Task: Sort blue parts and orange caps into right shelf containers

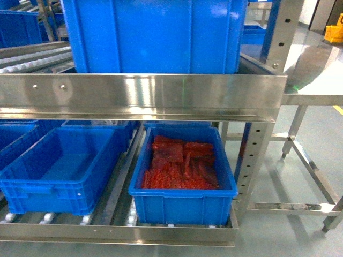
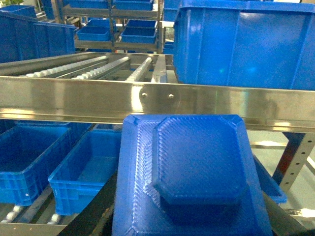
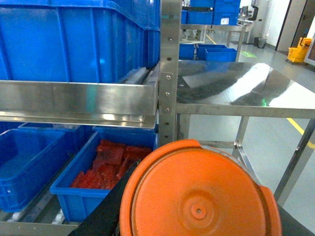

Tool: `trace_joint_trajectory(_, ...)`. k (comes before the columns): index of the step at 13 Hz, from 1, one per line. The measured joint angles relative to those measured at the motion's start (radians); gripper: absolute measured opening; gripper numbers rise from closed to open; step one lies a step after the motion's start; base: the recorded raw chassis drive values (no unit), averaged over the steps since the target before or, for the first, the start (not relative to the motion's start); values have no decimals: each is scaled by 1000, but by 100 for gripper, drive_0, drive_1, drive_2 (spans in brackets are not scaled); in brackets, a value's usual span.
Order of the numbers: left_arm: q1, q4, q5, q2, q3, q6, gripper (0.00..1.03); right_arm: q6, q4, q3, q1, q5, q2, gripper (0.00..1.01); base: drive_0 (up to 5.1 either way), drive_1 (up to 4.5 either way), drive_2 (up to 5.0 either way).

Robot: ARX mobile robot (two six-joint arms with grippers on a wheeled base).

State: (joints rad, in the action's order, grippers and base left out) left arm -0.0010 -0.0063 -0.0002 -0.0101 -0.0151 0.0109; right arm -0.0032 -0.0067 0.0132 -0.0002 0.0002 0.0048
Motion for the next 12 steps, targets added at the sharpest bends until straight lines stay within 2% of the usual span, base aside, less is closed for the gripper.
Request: trace_joint_trajectory(12, 0, -1, 0, 0, 0, 0, 43, 0, 0, 0, 0, 0, 0, 45, -507, 234, 234)
